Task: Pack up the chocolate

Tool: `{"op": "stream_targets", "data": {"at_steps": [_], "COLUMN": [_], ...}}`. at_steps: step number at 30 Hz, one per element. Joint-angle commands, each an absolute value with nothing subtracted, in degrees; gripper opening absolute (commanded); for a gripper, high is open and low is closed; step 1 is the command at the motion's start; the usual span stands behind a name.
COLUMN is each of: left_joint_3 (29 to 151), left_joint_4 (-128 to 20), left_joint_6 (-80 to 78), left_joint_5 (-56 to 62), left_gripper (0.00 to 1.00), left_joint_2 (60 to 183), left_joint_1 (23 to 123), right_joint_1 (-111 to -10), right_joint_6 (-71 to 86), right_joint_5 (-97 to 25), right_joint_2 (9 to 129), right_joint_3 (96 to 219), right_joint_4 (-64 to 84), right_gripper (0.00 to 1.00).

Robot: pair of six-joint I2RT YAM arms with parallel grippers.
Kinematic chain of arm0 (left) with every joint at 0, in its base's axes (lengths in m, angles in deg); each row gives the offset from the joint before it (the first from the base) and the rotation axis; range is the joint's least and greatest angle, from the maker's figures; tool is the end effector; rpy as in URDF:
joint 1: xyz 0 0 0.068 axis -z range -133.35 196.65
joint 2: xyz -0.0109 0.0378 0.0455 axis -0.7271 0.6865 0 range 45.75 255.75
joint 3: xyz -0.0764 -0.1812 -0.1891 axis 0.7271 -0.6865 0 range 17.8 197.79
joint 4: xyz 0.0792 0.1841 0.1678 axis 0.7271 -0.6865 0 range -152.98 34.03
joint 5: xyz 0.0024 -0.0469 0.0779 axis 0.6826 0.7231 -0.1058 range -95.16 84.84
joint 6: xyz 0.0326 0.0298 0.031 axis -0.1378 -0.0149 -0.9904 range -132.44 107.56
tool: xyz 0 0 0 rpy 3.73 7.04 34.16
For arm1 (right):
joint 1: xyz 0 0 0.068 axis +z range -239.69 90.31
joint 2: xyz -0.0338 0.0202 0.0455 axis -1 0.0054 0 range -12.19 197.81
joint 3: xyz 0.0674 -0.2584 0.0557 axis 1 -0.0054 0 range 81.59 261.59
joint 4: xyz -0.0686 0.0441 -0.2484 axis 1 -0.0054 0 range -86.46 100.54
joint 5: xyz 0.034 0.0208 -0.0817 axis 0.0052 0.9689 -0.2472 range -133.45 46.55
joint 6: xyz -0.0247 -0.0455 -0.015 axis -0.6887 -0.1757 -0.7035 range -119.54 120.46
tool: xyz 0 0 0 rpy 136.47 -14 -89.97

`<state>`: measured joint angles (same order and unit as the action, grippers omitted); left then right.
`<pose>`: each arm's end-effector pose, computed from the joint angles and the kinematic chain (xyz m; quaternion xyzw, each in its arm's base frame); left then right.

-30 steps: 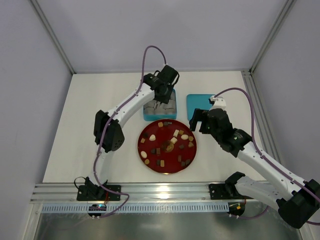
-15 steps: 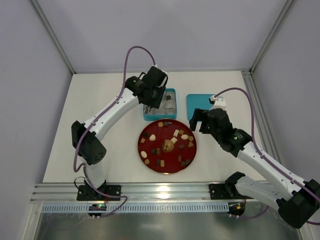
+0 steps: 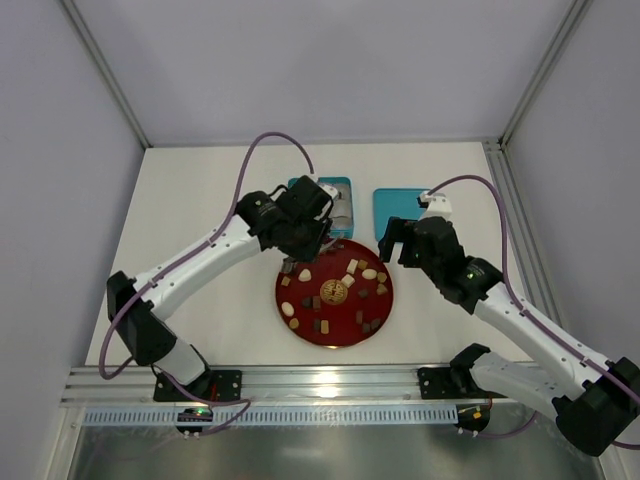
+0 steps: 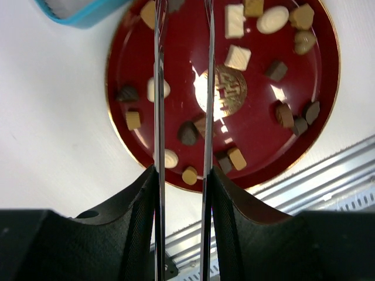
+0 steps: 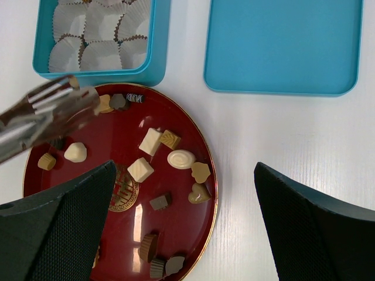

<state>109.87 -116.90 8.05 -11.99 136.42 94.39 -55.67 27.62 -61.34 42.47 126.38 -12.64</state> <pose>0.2195 -0.2356 0.3491 0.2117 0.9397 -0.0996 0.2495 0.1796 0.1081 0.2872 0.0221 0.8712 0.1221 0.4750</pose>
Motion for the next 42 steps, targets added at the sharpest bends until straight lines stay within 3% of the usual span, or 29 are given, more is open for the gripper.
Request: {"op": "stream_targets", "data": {"at_steps": [1, 3, 16, 42], "left_joint_3": [107.0, 106.0, 104.5, 105.9], "left_joint_4": [-116.6, -116.5, -115.7, -115.1], "left_joint_6": [10.1, 10.5, 11.4, 10.0], "left_joint_5": [-9.1, -8.9, -8.3, -9.4], "left_gripper": [0.40, 0.43, 0.43, 0.42], "left_joint_2": [133.5, 133.5, 136.9, 143.2], "left_joint_1": [97.3, 99.4, 103.9, 105.2], "right_joint_1": [-55.9, -55.9, -55.9, -55.9], "right_joint_6": [27.7, 27.9, 27.9, 28.0], "right_joint_5": [-62.1, -62.1, -62.5, -62.4], "right_joint_2": [42.7, 42.8, 42.7, 42.0], "right_joint_3": [128.0, 128.0, 127.8, 127.4], "right_joint_4": [-10.7, -10.7, -11.2, -11.4], "right_gripper": [1.00, 1.00, 1.00, 1.00]}}
